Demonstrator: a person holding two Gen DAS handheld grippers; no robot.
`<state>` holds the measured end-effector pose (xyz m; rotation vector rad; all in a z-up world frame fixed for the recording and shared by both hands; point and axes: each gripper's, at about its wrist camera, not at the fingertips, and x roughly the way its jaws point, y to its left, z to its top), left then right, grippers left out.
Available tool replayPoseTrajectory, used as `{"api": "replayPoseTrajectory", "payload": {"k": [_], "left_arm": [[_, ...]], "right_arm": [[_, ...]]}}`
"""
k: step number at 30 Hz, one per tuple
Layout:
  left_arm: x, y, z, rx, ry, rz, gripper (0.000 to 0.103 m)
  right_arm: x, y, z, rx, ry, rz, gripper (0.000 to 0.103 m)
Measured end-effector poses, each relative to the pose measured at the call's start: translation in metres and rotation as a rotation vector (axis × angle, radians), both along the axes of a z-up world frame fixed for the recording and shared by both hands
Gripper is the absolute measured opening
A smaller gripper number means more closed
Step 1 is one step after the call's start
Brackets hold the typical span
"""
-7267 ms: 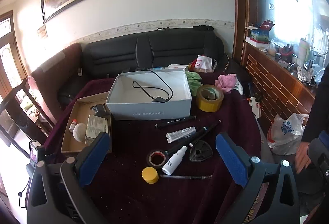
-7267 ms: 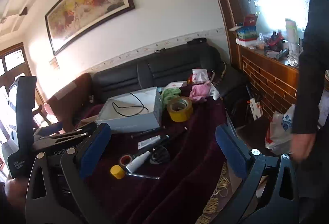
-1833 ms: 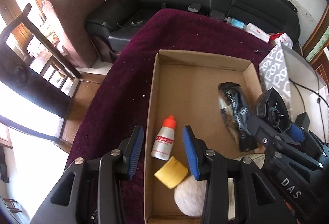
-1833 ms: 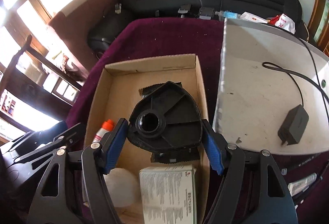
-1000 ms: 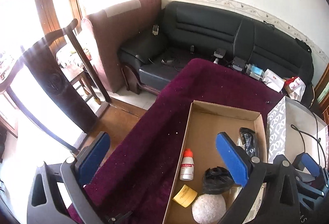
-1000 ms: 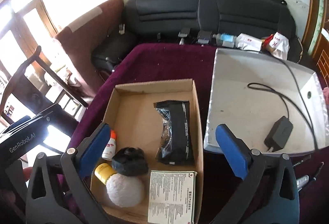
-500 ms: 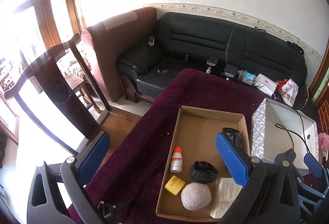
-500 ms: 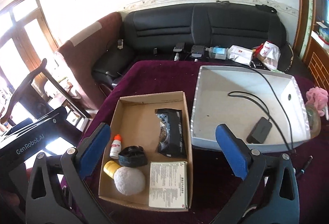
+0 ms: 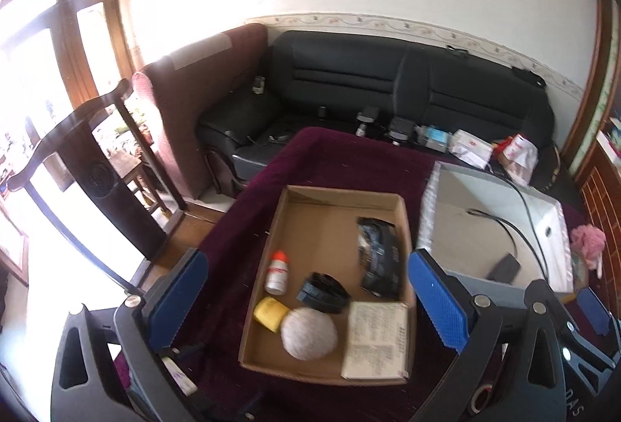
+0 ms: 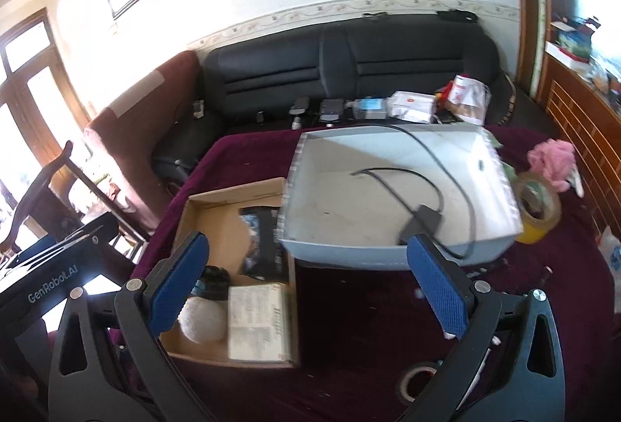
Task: Organize objects
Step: 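Withdraw both open tools from the tray back over the table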
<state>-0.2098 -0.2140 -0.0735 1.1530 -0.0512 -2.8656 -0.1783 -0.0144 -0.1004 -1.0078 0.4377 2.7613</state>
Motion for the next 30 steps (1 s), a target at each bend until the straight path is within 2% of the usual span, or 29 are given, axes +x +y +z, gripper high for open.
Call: {"api": "replayPoseTrajectory", "payload": {"k": [7, 20, 22, 25, 30], "left_arm": [[0.024, 0.052, -0.01, -0.014, -0.018, -0.083, 0.103], [0.064, 0.139, -0.066, -0.038, -0.124, -0.239, 0.103], [0.068, 0.146, -0.078, -0.036, -0.147, -0.275, 0.103], [0.075, 0.153, -0.103, -0.076, -0.184, -0.313, 0.103], [0.087, 0.144, -0.151, -0.111, -0.269, -0.299, 0.103]], "right_arm": [[0.038, 0.054, -0.004, -0.015, -0.005, -0.078, 0.103], [0.116, 0.164, -0.03, -0.041, -0.059, -0.26, 0.103], [0.128, 0.178, -0.036, -0.047, -0.066, -0.279, 0.103], [0.141, 0.191, -0.049, -0.07, -0.094, -0.285, 0.103], [0.144, 0.193, -0.095, -0.132, -0.207, -0.234, 0.103]]}}
